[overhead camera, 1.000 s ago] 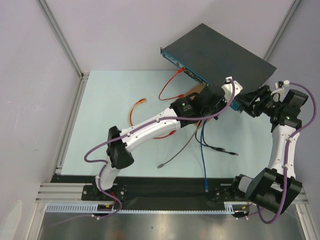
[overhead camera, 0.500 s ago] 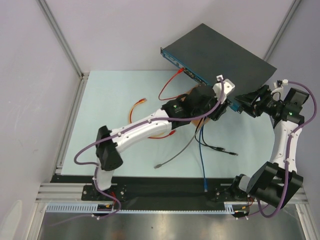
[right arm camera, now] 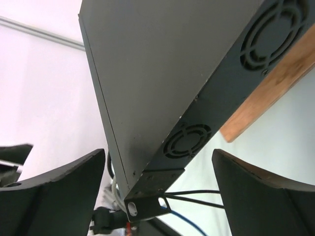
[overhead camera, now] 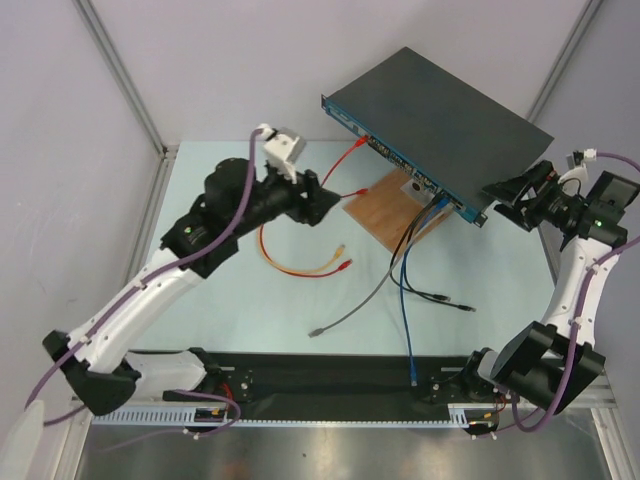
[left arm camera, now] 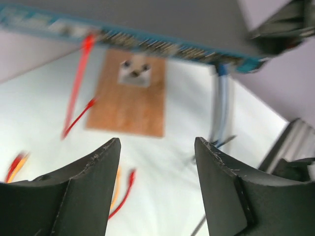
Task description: Insert the plug into the switch port
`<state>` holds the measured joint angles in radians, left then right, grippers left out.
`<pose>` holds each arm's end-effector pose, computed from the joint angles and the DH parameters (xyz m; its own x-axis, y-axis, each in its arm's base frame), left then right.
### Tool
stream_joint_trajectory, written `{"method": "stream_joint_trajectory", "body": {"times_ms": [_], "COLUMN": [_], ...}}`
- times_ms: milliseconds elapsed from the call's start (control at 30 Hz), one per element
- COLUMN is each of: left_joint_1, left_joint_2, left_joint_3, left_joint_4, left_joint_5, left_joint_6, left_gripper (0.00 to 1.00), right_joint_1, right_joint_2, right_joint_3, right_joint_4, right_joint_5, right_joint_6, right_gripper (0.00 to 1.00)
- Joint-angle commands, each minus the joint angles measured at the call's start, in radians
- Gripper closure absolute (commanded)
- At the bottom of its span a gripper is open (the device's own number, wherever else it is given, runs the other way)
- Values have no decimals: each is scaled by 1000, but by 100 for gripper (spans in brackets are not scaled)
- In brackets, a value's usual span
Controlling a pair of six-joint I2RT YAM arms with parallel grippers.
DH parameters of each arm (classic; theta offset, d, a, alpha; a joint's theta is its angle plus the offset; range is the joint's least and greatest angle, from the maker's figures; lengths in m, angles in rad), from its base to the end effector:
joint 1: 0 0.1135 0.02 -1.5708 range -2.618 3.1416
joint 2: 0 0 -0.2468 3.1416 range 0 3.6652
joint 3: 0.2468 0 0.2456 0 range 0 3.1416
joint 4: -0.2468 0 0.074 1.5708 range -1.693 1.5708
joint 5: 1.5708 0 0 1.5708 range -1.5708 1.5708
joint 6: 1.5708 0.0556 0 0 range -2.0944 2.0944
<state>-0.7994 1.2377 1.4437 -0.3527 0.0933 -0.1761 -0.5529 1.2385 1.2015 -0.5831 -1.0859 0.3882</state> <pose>0.1971 -0.2102 0.4353 -0.2366 -0.0068 -0.9716 0.7482 0.6367 -0.1867 0.2480 -0.0952 0.3399 -0.5970 0.5758 -0.5587 -0.1534 0.6016 0.7839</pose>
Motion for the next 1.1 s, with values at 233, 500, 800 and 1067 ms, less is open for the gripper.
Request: {"method": "stream_joint_trajectory", "body": {"times_ms": [233,500,800,1067], "left_joint_1": [457,549,566,565], "left_joint_2": [92,368,718,904], "left_joint_3": [-175,-99,199,417], "left_joint_4": [-163,-216,-242,-278], "left_joint_5": [66,-39,-33,-30], "left_joint_6": [-45,104,268,375], "left_gripper": [37,53,59,60], "right_joint_1": [-62,-79,-36,21], "right_joint_2": [-37,-22,-36,-56], "right_joint_3": [196,341,382,391], "right_joint_4": [-323,-383,-393,-397], "right_joint_5": [179,242,198,241], "right_joint_6": [-317,-423,-500,-485], "right_gripper": [0,0,0,0]}}
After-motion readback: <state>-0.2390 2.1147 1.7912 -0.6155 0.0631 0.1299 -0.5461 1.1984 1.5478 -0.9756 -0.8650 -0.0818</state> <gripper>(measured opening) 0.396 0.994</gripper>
